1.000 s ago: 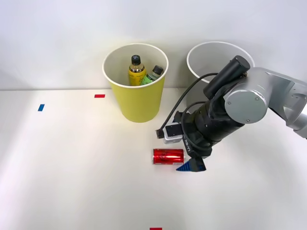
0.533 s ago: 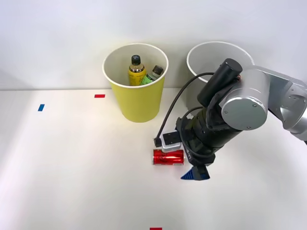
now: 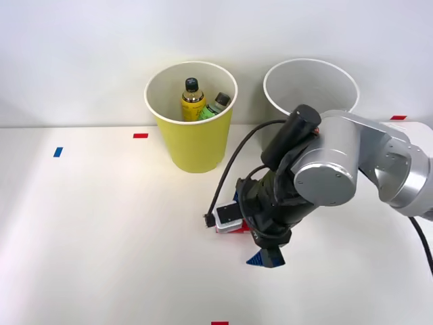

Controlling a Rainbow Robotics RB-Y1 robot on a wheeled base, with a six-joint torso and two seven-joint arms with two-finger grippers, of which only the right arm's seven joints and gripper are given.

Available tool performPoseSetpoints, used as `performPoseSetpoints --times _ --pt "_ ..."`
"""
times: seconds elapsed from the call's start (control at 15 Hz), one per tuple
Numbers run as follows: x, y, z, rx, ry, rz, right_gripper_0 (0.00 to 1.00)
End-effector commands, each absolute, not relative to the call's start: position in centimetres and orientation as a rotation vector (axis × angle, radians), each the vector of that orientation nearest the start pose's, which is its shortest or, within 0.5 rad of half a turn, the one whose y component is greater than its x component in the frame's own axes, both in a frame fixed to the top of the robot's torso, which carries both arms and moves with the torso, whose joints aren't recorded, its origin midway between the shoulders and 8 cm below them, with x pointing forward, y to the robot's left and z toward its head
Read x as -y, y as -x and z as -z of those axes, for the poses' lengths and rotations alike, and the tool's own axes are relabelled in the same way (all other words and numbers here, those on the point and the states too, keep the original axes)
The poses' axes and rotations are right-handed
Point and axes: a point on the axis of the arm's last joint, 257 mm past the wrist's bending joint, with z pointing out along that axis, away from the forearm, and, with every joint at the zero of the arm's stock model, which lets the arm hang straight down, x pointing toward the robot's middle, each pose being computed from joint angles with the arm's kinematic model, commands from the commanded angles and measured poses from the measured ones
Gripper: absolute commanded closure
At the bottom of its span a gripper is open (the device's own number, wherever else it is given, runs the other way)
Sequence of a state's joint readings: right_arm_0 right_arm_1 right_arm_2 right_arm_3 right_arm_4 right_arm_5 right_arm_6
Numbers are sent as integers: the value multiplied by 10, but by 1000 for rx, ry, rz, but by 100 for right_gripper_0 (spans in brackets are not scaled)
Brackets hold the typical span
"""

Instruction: Put cans in the gray bin, plastic bottles in the light green bin

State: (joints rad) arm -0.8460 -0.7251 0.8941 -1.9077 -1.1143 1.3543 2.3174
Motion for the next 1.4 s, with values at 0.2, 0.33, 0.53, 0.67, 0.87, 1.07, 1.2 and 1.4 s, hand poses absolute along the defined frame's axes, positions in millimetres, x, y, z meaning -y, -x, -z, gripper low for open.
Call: performPoseSetpoints --times 0.2,0.33,0.53,0.67,0.87,1.07,1.2,1.4 --pt "26 -386 261 -1520 2285 52 1" --pt "27 -388 262 -1533 2279 77 1" --pt "36 -386 266 -1579 2293 90 1" --pt "42 -386 266 -1604 2300 106 1" --pt "42 -387 267 -1618 2307 148 1" --pt "36 -387 269 -1636 2291 138 0" --pt "31 -390 272 -1659 2276 135 0" --pt "28 -393 275 -1680 2263 137 1"
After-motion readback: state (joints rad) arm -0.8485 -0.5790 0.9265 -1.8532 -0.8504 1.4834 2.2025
